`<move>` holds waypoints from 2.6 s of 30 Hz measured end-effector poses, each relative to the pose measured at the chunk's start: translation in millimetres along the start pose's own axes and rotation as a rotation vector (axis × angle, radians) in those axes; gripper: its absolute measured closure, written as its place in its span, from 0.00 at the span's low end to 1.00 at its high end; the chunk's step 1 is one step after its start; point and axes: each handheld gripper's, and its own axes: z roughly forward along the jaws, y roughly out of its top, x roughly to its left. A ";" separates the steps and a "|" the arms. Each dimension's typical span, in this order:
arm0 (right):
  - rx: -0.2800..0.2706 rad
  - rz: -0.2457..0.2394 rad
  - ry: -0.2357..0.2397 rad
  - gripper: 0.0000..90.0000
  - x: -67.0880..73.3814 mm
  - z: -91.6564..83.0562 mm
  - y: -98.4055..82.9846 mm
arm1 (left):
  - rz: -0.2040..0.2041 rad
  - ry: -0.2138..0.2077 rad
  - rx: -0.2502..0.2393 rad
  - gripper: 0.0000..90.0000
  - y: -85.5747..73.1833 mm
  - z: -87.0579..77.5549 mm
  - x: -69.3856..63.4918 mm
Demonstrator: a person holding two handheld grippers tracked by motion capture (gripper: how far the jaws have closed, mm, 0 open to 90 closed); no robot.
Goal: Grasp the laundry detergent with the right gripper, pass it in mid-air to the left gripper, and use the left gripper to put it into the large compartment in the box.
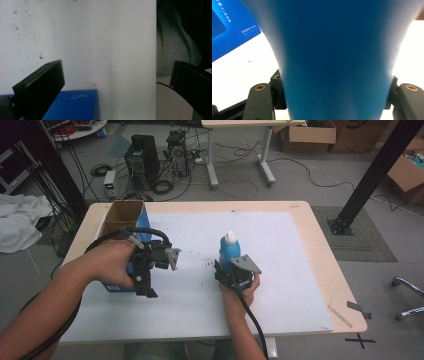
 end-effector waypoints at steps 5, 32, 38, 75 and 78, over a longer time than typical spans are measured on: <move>-0.003 -0.006 -0.017 0.38 1.8 0.2 -0.2 | -0.002 -0.001 0.002 0.00 -1.3 0.2 0.0; 0.024 -0.068 -0.015 0.49 -0.3 -4.3 2.5 | -0.003 -0.001 -0.001 0.00 0.7 0.4 -0.8; 0.028 -0.089 0.083 0.49 -10.8 -11.7 3.4 | 0.000 -0.001 0.000 0.00 3.7 -1.2 0.1; 0.080 -0.362 0.911 0.49 -13.6 -41.4 45.5 | 0.063 0.000 0.008 0.00 45.6 -25.0 5.2; 0.082 -0.378 0.944 0.49 -7.9 -39.7 44.9 | 0.065 0.001 0.003 0.00 47.3 -26.4 5.0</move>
